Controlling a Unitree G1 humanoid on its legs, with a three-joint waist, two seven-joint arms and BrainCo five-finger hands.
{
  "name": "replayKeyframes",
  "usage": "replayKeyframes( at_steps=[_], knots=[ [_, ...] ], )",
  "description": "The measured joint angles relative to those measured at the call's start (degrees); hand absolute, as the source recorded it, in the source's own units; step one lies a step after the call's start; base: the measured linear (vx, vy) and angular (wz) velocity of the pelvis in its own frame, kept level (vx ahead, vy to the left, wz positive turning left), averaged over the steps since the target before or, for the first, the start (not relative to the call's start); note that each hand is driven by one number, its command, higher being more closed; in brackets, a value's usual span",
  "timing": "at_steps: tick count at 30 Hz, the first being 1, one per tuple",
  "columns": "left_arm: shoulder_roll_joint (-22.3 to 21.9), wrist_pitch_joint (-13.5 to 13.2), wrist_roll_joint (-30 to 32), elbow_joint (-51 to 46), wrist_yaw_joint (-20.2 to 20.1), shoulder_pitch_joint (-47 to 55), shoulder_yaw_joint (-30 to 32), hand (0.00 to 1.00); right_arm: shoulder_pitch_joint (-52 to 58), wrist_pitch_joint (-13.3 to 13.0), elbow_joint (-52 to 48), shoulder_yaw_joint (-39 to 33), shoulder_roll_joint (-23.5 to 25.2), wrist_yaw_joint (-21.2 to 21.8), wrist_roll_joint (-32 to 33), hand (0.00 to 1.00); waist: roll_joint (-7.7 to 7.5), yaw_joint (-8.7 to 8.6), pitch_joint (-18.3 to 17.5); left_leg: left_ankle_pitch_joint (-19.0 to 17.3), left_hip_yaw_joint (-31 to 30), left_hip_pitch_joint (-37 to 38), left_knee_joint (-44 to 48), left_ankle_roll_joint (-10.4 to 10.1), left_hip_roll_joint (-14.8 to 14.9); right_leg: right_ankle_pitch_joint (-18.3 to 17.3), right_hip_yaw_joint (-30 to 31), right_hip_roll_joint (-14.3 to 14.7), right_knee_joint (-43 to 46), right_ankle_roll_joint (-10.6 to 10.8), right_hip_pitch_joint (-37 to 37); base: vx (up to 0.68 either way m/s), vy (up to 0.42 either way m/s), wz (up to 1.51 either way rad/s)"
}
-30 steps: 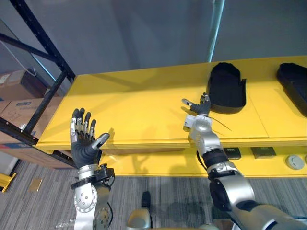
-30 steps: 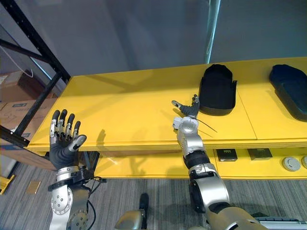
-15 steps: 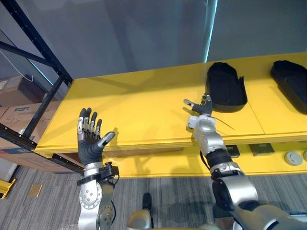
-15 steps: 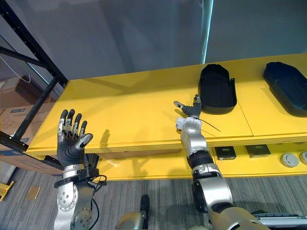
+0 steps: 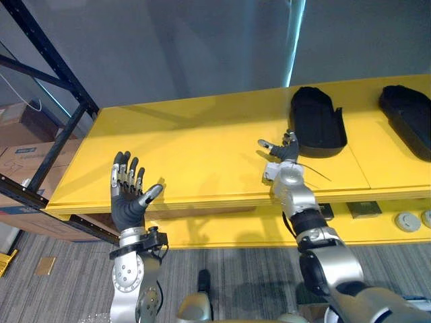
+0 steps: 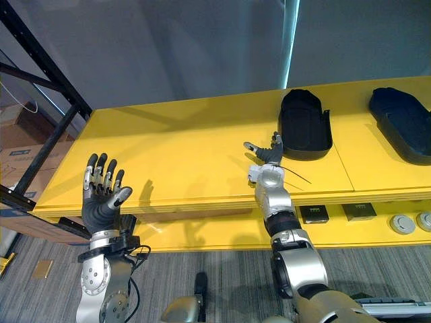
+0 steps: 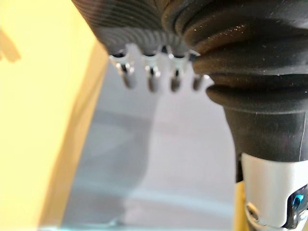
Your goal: Walk over and take plastic housings, then place them on the shelf
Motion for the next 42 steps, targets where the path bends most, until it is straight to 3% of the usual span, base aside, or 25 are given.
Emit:
replayKeyframes(
  at_steps=[12, 23, 27, 31, 34, 39, 42],
  knots=[
    [0.0, 0.0, 0.0, 0.0, 0.6, -0.1, -1.6, 0.00, -0.4, 0.1, 0.0, -1.2, -0.9, 0.0, -1.6, 0.00, 0.25, -0.19, 0.7, -0.1, 0.4, 0.2, 0.0, 0.1, 0.0, 0.3, 0.5, 0.0, -0.3, 0.0, 0.0, 0.00, 0.000, -0.01],
    [0.0, 0.0, 0.0, 0.0, 1.0, -2.0, -1.6, 0.00, -0.9, 0.1, -0.1, -1.7, -1.6, 0.2, -1.6, 0.00, 0.34, -1.37, 1.0, -0.2, 1.5, 0.3, 0.0, 0.3, 0.0, 1.2, 1.2, 0.0, -1.3, 0.2, -0.1, 0.00, 0.001, -0.04],
    [0.0, 0.0, 0.0, 0.0, 1.0, -2.1, -1.6, 0.00, -0.9, -0.4, 0.0, -1.7, -2.3, 3.0, -1.6, 0.00, 0.37, -1.44, 1.0, -0.2, 1.5, 0.3, 0.0, 0.3, 0.0, 1.2, 1.2, 0.0, -1.3, 0.2, -0.1, 0.00, 0.000, 0.00],
    [0.0, 0.0, 0.0, 0.0, 0.9, -2.1, -1.6, 0.00, 0.0, -3.5, -0.4, -0.7, -2.3, 8.2, -1.1, 0.00, 0.39, -1.51, 1.0, -0.2, 1.5, 0.3, 0.0, 0.3, 0.0, 1.2, 1.2, 0.0, -1.4, 0.2, -0.1, 0.00, 0.000, 0.00],
    [0.0, 0.0, 0.0, 0.0, 0.8, -2.1, -1.5, 0.00, 3.7, -5.5, -8.4, 4.3, -2.3, 13.3, -0.9, 0.00, 0.38, -1.61, 1.0, -0.2, 1.6, 0.3, 0.0, 0.3, 0.0, 1.2, 1.2, 0.0, -1.5, 0.2, -0.1, 0.00, 0.000, 0.00],
    [0.0, 0.0, 0.5, 0.0, 0.7, -2.0, 0.6, 0.00, 13.8, -8.4, -34.2, 14.1, -1.9, 22.3, 1.8, 0.00, 0.04, -3.06, 1.2, -0.6, 1.8, 0.4, 0.0, 0.3, 0.0, 1.2, 1.3, 0.0, -1.9, 0.2, 0.1, 0.00, -0.002, -0.01],
    [0.0, -0.1, 0.6, 0.0, 0.7, -2.0, 1.7, 0.00, 18.5, -10.4, -43.1, 14.2, -1.8, 23.3, 3.0, 0.00, -0.57, -3.22, 1.2, -0.8, 2.3, 0.6, 0.0, 0.3, 0.0, 1.6, 1.8, 0.1, -2.3, 0.5, 0.1, 0.00, -0.006, -0.10]
  ],
)
